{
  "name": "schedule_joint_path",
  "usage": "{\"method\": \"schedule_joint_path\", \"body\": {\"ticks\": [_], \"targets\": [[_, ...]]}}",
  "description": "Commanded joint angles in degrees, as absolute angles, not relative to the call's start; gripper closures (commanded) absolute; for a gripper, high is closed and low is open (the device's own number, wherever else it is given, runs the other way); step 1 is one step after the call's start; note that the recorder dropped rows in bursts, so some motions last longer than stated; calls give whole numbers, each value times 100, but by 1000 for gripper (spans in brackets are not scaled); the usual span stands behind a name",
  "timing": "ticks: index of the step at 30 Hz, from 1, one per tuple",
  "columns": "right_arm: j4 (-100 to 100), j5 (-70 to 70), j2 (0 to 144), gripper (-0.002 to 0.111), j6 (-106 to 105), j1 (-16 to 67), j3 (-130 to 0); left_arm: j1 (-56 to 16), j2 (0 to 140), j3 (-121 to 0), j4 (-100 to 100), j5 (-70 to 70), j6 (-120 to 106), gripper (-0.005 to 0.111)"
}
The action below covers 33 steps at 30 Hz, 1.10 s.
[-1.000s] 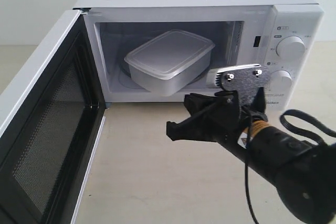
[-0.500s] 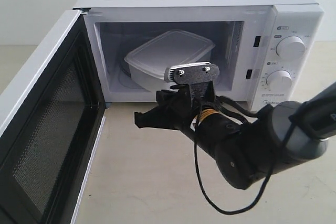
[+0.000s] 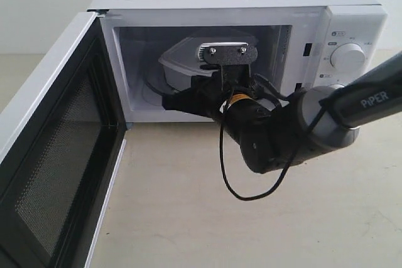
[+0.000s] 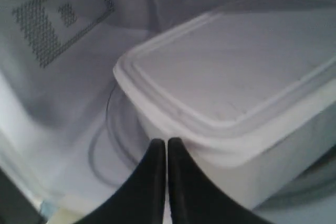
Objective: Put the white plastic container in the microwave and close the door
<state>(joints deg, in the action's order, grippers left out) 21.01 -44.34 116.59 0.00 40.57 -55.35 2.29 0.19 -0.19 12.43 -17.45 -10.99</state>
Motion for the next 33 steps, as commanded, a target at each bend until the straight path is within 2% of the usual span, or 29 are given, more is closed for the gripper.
{"method": "schedule_joint_path", "body": {"ticks": [1,8,11,17,23,27,33], "targets": [[1988,-4193,11654,108,-55,3916,-5800,205,0,0,1269,-1676,-1067,102],[1923,-3704,11629,108,0,4015,-5687,205,0,0,1269,-1676,-1067,102],[2097,-4603,11250,108,191,4174,-4818,205,0,0,1269,-1676,-1067,102],[2061,-4722,9655,108,365,4257,-3066,205,0,0,1269,-1676,-1067,102],[2098,-3425,7631,108,401,4754,-1928,205,0,0,1269,-1676,-1067,102],[2098,-1424,6469,108,346,4755,-1894,205,0,0,1269,-1676,-1067,102],[2098,-39,4949,108,374,4755,-1894,205,0,0,1269,-1676,-1067,102]]}}
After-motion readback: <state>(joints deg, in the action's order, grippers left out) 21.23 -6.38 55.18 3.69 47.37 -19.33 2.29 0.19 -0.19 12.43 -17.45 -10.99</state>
